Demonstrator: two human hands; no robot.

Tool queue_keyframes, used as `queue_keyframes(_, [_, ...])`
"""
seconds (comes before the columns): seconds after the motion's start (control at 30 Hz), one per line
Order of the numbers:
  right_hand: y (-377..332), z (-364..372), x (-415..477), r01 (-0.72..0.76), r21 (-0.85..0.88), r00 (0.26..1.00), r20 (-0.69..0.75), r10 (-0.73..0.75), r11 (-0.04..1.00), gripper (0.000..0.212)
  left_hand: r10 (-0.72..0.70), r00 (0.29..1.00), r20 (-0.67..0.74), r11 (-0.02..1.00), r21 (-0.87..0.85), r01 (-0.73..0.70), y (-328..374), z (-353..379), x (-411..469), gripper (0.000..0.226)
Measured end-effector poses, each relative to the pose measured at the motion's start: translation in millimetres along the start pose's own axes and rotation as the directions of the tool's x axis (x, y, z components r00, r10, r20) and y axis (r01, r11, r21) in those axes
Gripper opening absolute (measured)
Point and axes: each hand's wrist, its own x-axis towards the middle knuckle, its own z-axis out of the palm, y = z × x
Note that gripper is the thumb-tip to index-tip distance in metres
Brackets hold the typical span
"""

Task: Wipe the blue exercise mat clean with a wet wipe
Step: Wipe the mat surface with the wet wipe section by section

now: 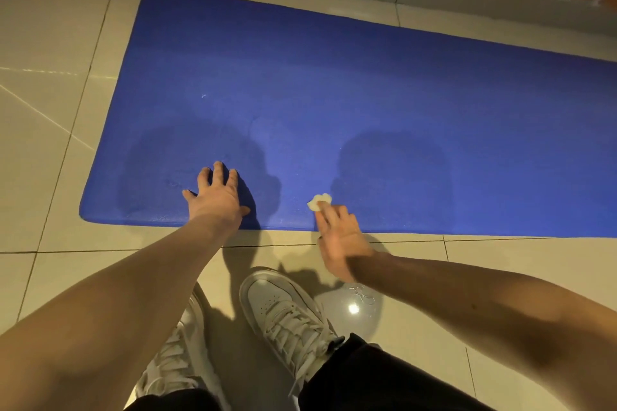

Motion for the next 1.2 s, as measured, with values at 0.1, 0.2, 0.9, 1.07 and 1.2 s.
queue_keyframes(0.1, [-25.0, 3.6, 6.0, 0.161, 0.040, 0.987, -0.029, -0.159, 0.986, 0.063, 0.005, 1.000, 0.006, 1.000, -0.005, -0.005, -1.1, -0.6, -0.5, 0.087])
queue_keyframes(0.2, [-9.7, 5.7, 4.8, 0.244, 0.065, 0.970, -0.022, -0.243, 0.968, 0.070, 0.009, 1.000, 0.000, 1.000, 0.000, -0.009, -2.2, -0.3, -2.0, 0.086])
queue_keyframes(0.9, [-30.4, -7.9, 53.5, 0.410, 0.186, 0.909, -0.009, -0.416, 0.893, 0.069, 0.076, 0.991, -0.109, 0.990, 0.128, -0.061, -35.1, -13.3, 1.5, 0.074])
queue_keyframes(1.07, [33.8, -17.4, 65.8, 0.118, -0.015, 0.993, -0.010, -0.119, 0.993, 0.067, 0.021, 0.992, -0.123, 0.996, 0.089, -0.010, -51.3, -17.7, 8.4, 0.086])
queue_keyframes(1.2, [-4.4, -19.5, 68.1, 0.043, 0.030, 0.999, -0.026, -0.043, 0.999, 0.057, -0.003, 0.995, -0.102, 0.999, 0.045, 0.008, -52.6, -18.9, 16.1, 0.096])
